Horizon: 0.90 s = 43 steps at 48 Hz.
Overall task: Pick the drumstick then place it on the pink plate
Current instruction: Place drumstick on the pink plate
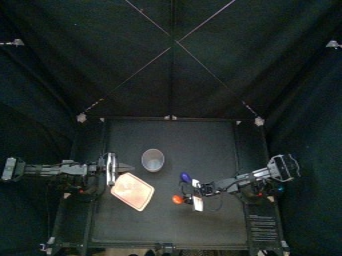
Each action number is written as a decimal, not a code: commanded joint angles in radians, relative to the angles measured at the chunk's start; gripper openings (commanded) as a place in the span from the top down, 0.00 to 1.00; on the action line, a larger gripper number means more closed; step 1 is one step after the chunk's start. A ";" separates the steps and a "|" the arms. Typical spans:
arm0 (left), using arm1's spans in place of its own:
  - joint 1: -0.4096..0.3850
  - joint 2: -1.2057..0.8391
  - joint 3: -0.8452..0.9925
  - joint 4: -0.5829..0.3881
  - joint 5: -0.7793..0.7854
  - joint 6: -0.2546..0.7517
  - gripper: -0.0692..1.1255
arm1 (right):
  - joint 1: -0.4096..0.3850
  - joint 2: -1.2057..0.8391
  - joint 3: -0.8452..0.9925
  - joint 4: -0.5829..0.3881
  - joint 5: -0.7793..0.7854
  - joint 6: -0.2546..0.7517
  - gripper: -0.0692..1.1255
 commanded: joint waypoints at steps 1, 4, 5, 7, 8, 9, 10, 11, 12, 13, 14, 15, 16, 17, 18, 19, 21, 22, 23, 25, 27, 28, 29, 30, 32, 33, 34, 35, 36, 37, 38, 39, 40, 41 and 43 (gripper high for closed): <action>0.008 0.003 -0.015 0.003 -0.008 0.000 0.84 | -0.017 0.049 -0.097 -0.003 -0.074 -0.003 0.60; 0.008 0.003 -0.017 0.003 -0.009 0.000 0.84 | -0.023 0.110 -0.153 -0.009 -0.095 -0.009 0.60; 0.009 0.003 -0.018 0.002 -0.009 0.000 0.84 | -0.025 0.129 -0.172 -0.012 -0.098 -0.008 0.60; 0.011 0.003 -0.020 0.000 -0.009 0.000 0.84 | -0.026 0.164 -0.204 -0.018 -0.100 -0.008 0.60; 0.012 0.003 -0.020 0.000 -0.009 0.000 0.84 | -0.026 0.181 -0.222 -0.023 -0.100 -0.008 0.60; 0.014 0.003 -0.021 0.000 -0.009 0.000 0.84 | -0.028 0.201 -0.241 -0.028 -0.100 -0.006 0.60; 0.015 0.003 -0.021 0.000 -0.009 0.000 0.84 | -0.028 0.219 -0.261 -0.031 -0.100 -0.002 0.60; 0.017 0.002 -0.021 0.000 -0.009 0.000 0.84 | -0.028 0.239 -0.279 -0.034 -0.100 0.000 0.60; 0.018 0.003 -0.021 0.000 -0.011 -0.002 0.84 | -0.028 0.259 -0.299 -0.037 -0.100 0.000 0.60; 0.021 0.003 -0.021 0.000 -0.009 0.000 0.84 | -0.028 0.279 -0.321 -0.038 -0.100 0.000 0.60; 0.023 0.003 -0.021 -0.002 -0.009 0.000 0.84 | -0.026 0.299 -0.342 -0.040 -0.101 0.000 0.60; 0.026 0.003 -0.020 -0.002 -0.009 0.000 0.84 | -0.028 0.318 -0.364 -0.040 -0.100 0.000 0.60; 0.028 0.003 -0.020 0.000 -0.009 0.000 0.84 | -0.026 0.336 -0.383 -0.040 -0.100 0.000 0.60; 0.031 0.003 -0.018 0.000 -0.011 -0.002 0.84 | -0.028 0.362 -0.417 -0.040 -0.100 0.000 0.60; 0.032 0.002 -0.017 -0.002 -0.009 0.000 0.84 | -0.029 0.380 -0.439 -0.040 -0.100 0.000 0.60; 0.034 0.002 -0.017 0.000 -0.011 -0.002 0.84 | -0.031 0.396 -0.459 -0.040 -0.100 0.000 0.60; 0.035 0.002 -0.015 -0.002 -0.011 0.000 0.84 | -0.034 0.426 -0.500 -0.040 -0.098 0.000 0.60; 0.037 0.002 -0.015 0.000 -0.009 0.000 0.84 | -0.034 0.442 -0.520 -0.040 -0.095 0.000 0.60; 0.037 0.002 -0.014 0.000 -0.009 0.000 0.84 | -0.037 0.456 -0.538 -0.040 -0.092 0.000 0.60; 0.038 0.002 -0.012 0.002 -0.009 0.000 0.84 | -0.041 0.482 -0.575 -0.040 -0.083 0.000 0.60; 0.038 0.000 -0.011 0.002 -0.009 0.000 0.84 | -0.044 0.505 -0.607 -0.041 -0.071 -0.002 0.60; 0.038 0.000 -0.009 0.002 -0.009 0.000 0.84 | -0.048 0.522 -0.632 -0.043 -0.061 -0.002 0.60; 0.038 -0.002 -0.008 0.002 -0.009 0.000 0.84 | -0.051 0.531 -0.646 -0.046 -0.055 -0.002 0.60; 0.038 0.000 -0.005 0.002 -0.009 0.000 0.84 | -0.055 0.541 -0.658 -0.049 -0.049 0.000 0.60; 0.040 -0.002 0.000 0.002 -0.009 0.000 0.84 | -0.063 0.558 -0.681 -0.058 -0.040 0.000 0.60; 0.040 0.000 0.003 0.002 -0.009 0.000 0.84 | -0.066 0.566 -0.690 -0.061 -0.035 0.000 0.60; 0.040 -0.002 0.005 0.002 -0.011 0.000 0.84 | -0.071 0.572 -0.699 -0.066 -0.032 0.003 0.59; 0.038 -0.002 0.008 0.002 -0.009 0.000 0.84 | -0.075 0.578 -0.709 -0.066 -0.028 0.003 0.59; 0.040 -0.002 0.009 0.003 -0.009 0.000 0.84 | -0.080 0.584 -0.716 -0.067 -0.025 0.003 0.58; 0.040 -0.002 0.011 0.002 -0.009 0.000 0.84 | -0.083 0.592 -0.723 -0.069 -0.023 0.003 0.58; 0.040 -0.002 0.014 0.002 -0.011 0.000 0.84 | -0.086 0.597 -0.727 -0.071 -0.020 0.003 0.57; 0.040 -0.002 0.015 0.002 -0.009 0.000 0.84 | -0.091 0.601 -0.732 -0.069 -0.017 0.003 0.56; 0.040 -0.002 0.017 0.002 -0.009 0.000 0.84 | -0.094 0.603 -0.736 -0.071 -0.015 0.003 0.55; 0.040 -0.002 0.018 0.002 -0.009 0.000 0.84 | -0.100 0.607 -0.741 -0.074 -0.014 0.003 0.53; 0.038 -0.003 0.020 0.003 -0.009 0.000 0.84 | -0.106 0.612 -0.744 -0.074 -0.012 0.003 0.50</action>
